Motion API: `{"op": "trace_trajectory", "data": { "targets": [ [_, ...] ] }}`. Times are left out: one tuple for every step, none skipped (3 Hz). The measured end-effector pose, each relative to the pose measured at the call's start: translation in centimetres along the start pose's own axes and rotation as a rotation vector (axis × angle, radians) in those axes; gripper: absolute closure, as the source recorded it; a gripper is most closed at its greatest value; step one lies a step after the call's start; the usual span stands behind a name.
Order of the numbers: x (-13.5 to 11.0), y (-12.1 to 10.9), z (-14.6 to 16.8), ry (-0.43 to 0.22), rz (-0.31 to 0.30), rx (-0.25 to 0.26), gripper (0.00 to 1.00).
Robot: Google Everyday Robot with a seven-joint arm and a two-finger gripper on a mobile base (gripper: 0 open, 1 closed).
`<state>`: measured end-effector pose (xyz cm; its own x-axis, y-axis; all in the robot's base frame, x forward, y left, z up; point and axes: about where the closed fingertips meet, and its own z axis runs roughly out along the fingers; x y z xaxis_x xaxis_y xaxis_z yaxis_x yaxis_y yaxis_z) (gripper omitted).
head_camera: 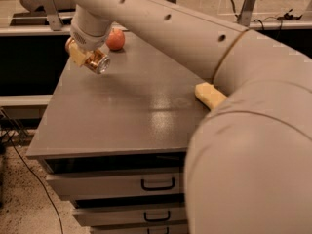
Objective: Place orange can upright
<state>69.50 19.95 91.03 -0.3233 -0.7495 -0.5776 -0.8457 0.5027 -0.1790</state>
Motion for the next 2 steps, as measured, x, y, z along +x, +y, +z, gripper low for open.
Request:
{"op": "trace_trajectory", "data": {
  "targets": [
    [2.83, 0.56, -0.76, -0.18, -0.034, -0.052, 1.0],
    [2.66, 0.62, -0.78, -0.352, -0.057, -0.063, 1.0]
  ]
}}
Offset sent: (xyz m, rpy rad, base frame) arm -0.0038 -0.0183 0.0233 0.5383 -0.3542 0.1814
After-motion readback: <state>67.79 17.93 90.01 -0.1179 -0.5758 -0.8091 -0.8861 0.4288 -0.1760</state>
